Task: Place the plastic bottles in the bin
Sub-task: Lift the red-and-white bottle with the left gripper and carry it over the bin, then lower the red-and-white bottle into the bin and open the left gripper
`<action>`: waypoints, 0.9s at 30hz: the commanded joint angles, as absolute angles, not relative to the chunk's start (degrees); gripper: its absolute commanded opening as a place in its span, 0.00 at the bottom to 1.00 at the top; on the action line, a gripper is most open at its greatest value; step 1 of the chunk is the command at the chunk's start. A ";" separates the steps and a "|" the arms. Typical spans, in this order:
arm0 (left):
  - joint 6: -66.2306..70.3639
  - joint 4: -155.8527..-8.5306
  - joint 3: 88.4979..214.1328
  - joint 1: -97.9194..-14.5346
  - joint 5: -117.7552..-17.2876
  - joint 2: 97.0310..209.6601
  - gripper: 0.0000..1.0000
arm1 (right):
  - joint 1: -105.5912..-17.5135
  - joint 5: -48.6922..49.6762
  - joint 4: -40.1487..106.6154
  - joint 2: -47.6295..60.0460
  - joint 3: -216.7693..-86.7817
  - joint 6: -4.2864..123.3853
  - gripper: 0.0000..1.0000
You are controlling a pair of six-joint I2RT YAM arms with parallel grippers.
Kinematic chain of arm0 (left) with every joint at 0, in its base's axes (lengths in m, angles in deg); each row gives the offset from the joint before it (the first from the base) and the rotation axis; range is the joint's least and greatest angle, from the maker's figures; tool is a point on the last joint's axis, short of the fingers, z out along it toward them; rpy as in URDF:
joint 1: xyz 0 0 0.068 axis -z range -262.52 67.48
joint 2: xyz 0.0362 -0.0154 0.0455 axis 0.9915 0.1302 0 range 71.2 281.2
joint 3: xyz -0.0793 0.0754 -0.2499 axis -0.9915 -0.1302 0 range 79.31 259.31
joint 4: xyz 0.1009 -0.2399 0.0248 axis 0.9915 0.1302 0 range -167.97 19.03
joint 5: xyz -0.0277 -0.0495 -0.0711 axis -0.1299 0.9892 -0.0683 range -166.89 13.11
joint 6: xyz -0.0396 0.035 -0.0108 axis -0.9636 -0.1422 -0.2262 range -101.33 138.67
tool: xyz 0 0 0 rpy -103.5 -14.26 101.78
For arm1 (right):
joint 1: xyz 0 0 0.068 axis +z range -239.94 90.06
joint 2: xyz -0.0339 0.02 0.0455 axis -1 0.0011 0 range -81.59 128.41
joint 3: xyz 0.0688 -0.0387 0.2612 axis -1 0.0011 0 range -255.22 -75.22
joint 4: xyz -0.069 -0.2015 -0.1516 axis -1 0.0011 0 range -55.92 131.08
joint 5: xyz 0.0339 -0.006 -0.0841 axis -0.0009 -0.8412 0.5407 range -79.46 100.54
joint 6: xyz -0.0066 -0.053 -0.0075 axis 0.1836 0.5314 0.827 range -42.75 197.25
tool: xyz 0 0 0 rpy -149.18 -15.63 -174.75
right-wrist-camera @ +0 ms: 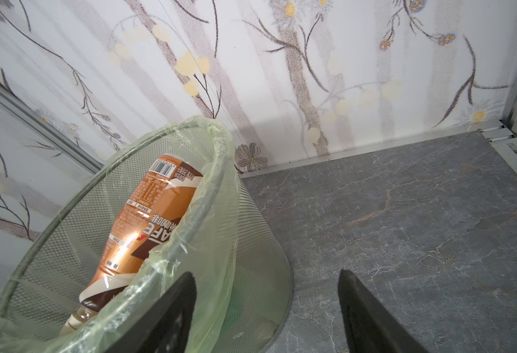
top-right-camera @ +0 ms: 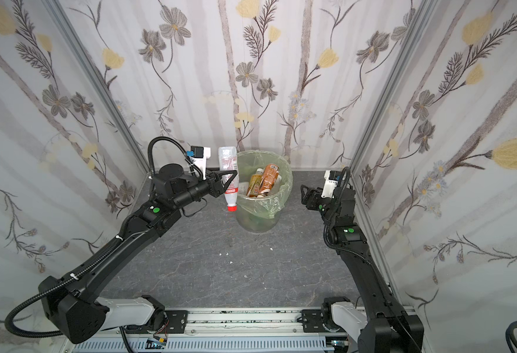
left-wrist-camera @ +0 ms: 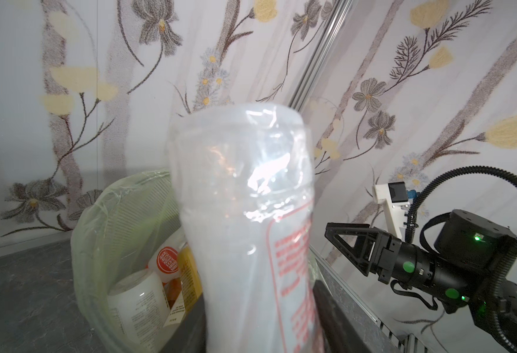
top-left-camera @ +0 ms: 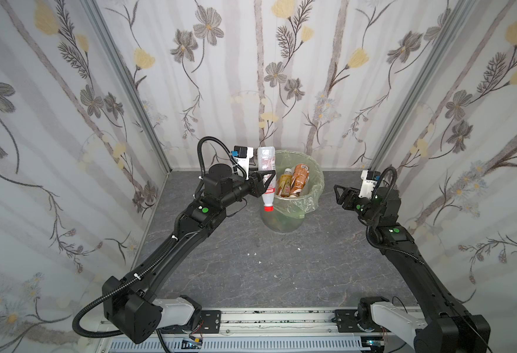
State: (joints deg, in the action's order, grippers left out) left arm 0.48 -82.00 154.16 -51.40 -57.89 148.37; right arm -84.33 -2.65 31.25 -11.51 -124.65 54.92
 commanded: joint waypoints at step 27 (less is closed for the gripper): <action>8.53 -82.66 172.65 -53.86 -60.69 172.22 0.49 | -84.74 -4.48 28.60 -5.24 -131.34 54.71 0.74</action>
